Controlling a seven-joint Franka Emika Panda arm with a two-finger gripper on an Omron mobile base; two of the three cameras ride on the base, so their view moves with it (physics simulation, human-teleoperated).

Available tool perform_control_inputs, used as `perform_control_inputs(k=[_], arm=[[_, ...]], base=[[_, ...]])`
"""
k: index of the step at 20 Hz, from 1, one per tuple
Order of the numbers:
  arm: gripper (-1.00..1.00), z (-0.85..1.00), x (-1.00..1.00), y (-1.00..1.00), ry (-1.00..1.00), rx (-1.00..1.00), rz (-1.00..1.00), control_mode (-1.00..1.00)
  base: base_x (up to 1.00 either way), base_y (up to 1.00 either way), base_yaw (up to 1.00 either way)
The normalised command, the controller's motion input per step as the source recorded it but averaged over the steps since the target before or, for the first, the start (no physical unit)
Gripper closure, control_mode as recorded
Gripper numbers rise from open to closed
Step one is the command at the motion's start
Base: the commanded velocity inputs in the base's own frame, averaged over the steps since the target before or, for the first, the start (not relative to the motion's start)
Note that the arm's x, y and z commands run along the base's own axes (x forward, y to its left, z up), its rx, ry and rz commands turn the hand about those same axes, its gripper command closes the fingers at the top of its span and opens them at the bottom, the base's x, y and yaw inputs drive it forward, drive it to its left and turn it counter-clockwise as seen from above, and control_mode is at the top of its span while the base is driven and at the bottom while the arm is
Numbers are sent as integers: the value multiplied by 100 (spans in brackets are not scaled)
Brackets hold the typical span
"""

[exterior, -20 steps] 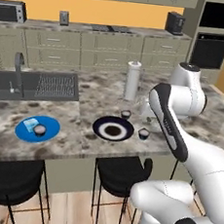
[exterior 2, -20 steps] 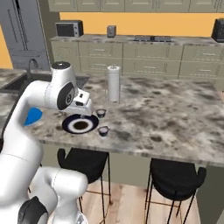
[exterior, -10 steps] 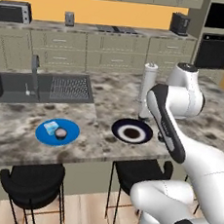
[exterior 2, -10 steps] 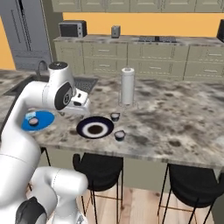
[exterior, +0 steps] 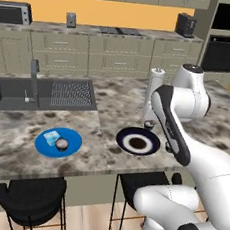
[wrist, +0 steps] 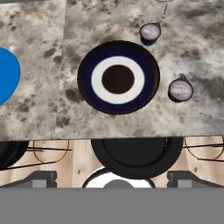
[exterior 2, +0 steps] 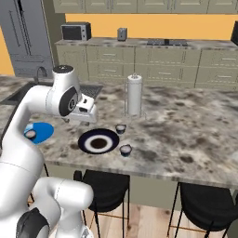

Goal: Place two yogurt containers on each plate.

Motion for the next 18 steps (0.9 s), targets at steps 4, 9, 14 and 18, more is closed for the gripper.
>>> perform_control_inputs(k=[4, 9, 14, 18], arm=[[-100, 0, 0, 0, 0, 0, 0, 100], [-100, 0, 58, 0, 1, 0, 0, -100], [-100, -13, 79, -38, 2, 0, 0, -100], [-100, -37, 54, -71, 0, 0, 0, -100]], base=[[29, 0, 0], [0, 0, 0], [0, 0, 0], [0, 0, 0]])
